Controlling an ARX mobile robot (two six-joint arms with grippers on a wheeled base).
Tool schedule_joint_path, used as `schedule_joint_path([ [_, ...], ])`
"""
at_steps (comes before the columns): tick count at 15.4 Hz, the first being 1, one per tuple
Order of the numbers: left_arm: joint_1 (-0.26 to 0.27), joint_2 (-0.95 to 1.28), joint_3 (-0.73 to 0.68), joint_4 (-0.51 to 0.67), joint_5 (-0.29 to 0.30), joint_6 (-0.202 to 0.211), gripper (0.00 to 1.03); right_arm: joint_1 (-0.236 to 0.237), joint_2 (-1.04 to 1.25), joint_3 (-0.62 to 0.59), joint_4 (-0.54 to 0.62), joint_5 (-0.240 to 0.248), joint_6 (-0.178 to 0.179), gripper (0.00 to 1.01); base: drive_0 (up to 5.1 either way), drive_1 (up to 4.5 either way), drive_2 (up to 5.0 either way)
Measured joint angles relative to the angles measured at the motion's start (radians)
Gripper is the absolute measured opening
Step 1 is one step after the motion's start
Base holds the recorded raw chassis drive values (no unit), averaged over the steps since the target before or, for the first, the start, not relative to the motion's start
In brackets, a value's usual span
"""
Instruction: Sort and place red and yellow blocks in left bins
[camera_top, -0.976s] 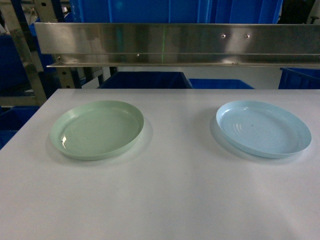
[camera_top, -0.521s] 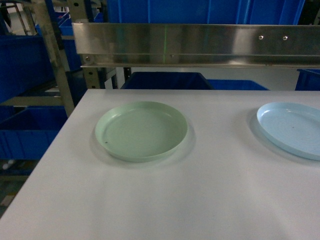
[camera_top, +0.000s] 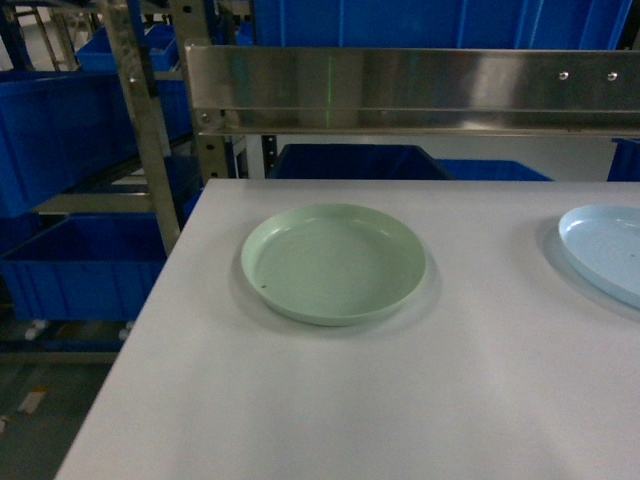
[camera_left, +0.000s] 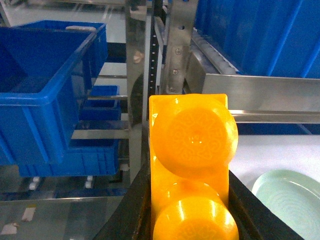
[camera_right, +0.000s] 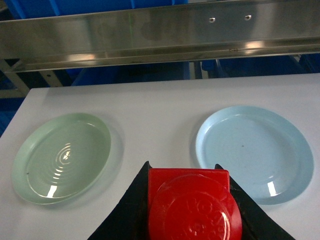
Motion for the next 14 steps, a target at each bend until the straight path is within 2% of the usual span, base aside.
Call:
schedule_joint_path([
  [14, 0.000, -0.002, 0.000, 0.001, -0.003, 0.000, 0.26, 0.001, 0.000, 0.001, -0.002, -0.001, 0.000, 0.27, -5.0, 2.45, 2.5],
])
